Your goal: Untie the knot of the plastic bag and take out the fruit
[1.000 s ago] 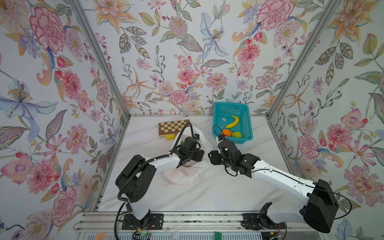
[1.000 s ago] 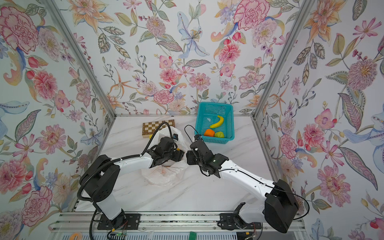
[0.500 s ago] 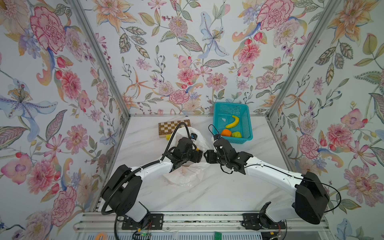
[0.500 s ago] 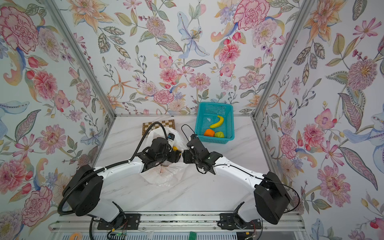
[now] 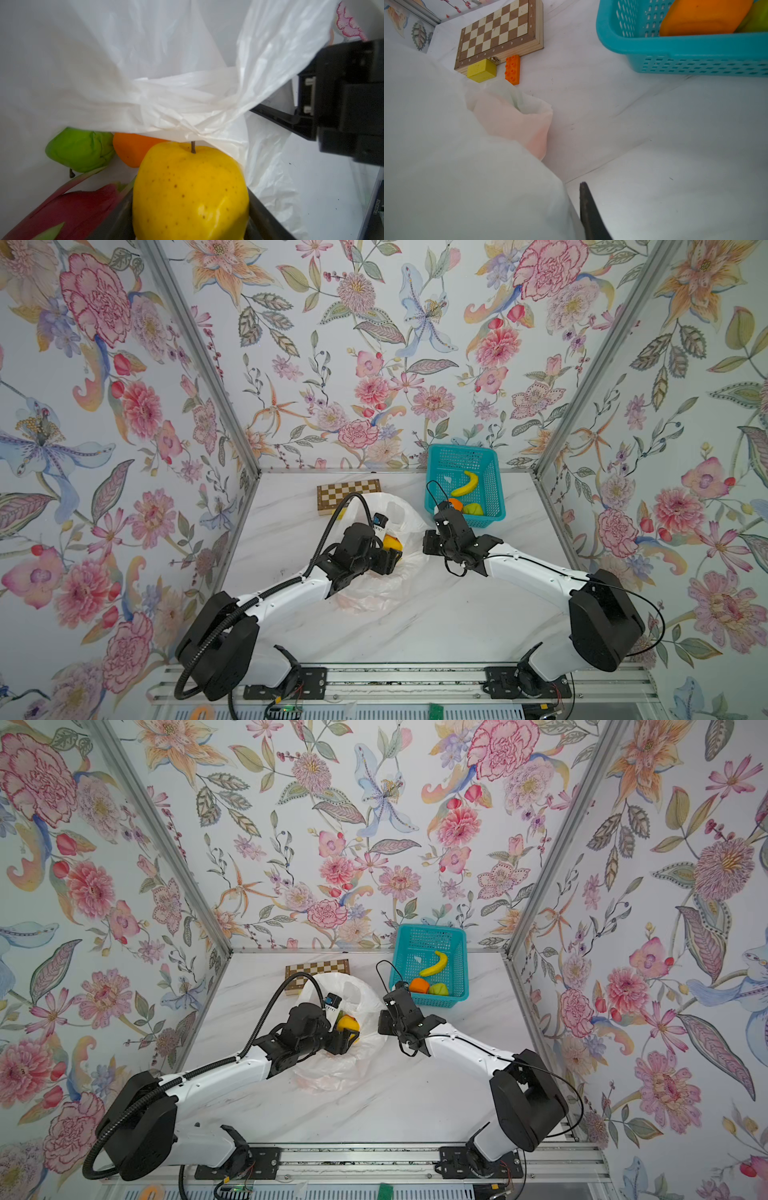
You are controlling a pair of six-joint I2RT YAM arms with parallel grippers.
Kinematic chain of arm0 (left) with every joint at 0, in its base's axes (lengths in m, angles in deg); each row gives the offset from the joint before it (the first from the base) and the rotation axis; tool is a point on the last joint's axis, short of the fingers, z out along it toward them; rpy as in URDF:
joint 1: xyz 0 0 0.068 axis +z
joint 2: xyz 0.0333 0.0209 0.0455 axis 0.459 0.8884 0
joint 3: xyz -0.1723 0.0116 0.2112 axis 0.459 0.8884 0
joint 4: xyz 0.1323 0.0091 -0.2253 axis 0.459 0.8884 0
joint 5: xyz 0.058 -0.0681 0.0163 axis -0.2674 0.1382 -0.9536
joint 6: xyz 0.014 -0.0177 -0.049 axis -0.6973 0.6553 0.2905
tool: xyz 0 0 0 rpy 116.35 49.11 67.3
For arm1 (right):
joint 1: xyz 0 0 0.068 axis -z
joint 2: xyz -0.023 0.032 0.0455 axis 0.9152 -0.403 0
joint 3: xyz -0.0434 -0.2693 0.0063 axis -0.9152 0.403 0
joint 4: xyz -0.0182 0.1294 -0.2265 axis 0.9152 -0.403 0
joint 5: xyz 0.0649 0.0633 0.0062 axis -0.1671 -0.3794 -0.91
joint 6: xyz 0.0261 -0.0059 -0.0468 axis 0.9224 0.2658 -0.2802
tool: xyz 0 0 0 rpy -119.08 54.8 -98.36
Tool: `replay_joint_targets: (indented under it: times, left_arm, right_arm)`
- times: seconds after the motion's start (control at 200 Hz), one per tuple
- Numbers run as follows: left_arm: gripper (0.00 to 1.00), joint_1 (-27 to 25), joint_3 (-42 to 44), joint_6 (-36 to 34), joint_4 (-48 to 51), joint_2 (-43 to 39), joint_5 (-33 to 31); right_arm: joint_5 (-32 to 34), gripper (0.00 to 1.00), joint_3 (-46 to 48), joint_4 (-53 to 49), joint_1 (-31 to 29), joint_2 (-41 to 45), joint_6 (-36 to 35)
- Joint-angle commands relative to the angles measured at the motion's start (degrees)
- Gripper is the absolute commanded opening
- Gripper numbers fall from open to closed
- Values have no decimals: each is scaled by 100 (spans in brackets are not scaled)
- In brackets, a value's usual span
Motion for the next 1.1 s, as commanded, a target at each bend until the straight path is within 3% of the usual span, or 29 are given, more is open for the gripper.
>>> replay_joint_targets:
  times: [0.0, 0.2, 0.405, 0.585, 0.871, 1.096]
  left_arm:
    - [51, 29, 197, -312, -94, -420, 271]
    - [52, 32, 657, -610, -706, -901, 448]
    - [53, 31, 1038, -1279, -1670, -1017, 692]
    - [54, 26, 1100, -1997, -2187, -908, 862]
    - [56, 31, 1125, -3134, -2726, -786, 952]
    - [58, 29, 993, -3581, -2800, -646, 1022]
  right_arm:
    - [198, 15, -115, -90, 130, -298, 11]
    - [-282, 18, -246, -235, 165, -587, 65]
    - [-881, 45, -86, -171, 91, 185, 262]
    - [-895, 67, 1, -603, 80, 1224, 367]
    - [-955, 74, 110, -433, -212, 2731, 301]
    - [-1699, 76, -69, -43, -602, 2815, -100]
